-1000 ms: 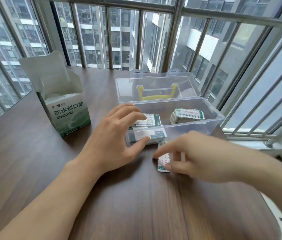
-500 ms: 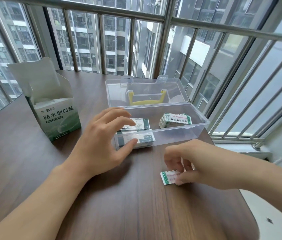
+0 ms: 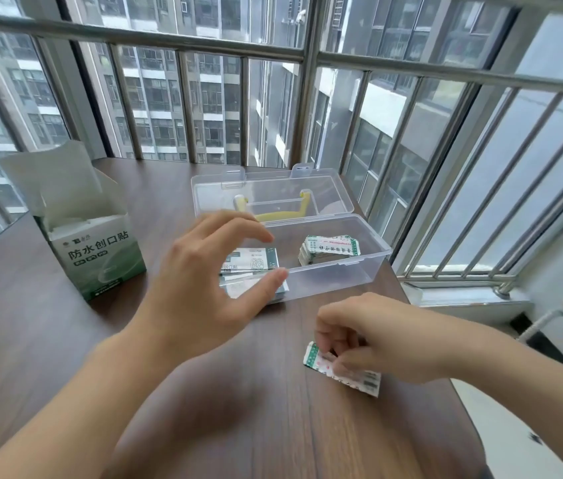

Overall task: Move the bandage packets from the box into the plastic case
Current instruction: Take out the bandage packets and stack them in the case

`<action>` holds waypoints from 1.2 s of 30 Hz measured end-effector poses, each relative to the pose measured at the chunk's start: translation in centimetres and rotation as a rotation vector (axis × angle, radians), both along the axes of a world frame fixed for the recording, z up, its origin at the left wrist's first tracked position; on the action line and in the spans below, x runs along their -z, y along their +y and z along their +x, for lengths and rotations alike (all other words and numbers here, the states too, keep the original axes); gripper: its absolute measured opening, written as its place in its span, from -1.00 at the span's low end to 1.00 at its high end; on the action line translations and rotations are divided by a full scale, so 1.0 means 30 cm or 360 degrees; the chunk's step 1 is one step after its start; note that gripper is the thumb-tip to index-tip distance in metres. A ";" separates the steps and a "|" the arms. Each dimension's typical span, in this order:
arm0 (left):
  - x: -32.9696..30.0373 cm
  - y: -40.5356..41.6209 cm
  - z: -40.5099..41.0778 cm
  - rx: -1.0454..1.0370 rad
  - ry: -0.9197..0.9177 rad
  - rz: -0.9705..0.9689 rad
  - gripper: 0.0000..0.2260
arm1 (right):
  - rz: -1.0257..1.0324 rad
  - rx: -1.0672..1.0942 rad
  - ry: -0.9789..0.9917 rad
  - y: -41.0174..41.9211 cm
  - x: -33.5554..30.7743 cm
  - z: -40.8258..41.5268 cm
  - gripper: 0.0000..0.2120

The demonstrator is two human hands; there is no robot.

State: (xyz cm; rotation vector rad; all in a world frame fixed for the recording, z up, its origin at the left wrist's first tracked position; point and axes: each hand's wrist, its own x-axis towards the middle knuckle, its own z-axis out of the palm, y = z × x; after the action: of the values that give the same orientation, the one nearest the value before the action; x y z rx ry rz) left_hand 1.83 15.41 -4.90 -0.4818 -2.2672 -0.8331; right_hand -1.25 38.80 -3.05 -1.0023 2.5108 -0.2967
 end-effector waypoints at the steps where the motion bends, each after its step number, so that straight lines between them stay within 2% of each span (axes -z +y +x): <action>1: -0.013 0.020 -0.001 0.0019 -0.0079 -0.0007 -0.76 | -0.0031 0.0035 -0.0012 0.002 0.002 -0.002 -0.78; 6: -0.077 0.098 -0.065 -0.0043 -0.0324 -0.0120 -0.84 | -0.0079 0.0189 -0.0057 0.013 0.009 -0.007 -0.75; 11: -0.165 0.171 -0.269 -0.0128 -0.0667 -0.0625 -0.75 | 0.0001 0.0126 0.0003 0.003 0.003 -0.001 -0.81; 16: -0.176 0.261 -0.389 -0.0092 -0.0615 -0.1079 -0.65 | -0.0052 0.0088 -0.0020 0.005 -0.007 -0.001 -0.78; 20: -0.150 0.293 -0.436 -0.0090 -0.0540 -0.1295 -0.62 | -0.0085 0.0059 -0.0023 0.010 -0.002 -0.007 -0.79; 23: -0.112 0.316 -0.457 -0.0049 -0.0502 -0.1341 -0.75 | -0.0104 0.0047 -0.0044 0.014 0.004 -0.012 -0.79; 28: -0.108 0.334 -0.475 -0.0037 -0.0460 -0.1280 -0.77 | -0.0122 0.0033 -0.0056 0.022 0.010 -0.015 -0.81; 36: -0.089 0.318 -0.486 0.0219 -0.0506 -0.1224 -0.85 | -0.0104 0.0022 -0.0053 0.021 0.016 -0.013 -0.87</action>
State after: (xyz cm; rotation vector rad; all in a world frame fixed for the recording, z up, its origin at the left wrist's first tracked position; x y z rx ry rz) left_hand -12.74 24.96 -2.24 -0.9014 -2.8422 -0.0530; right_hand -1.63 39.44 -3.52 -0.9969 2.4933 -0.3993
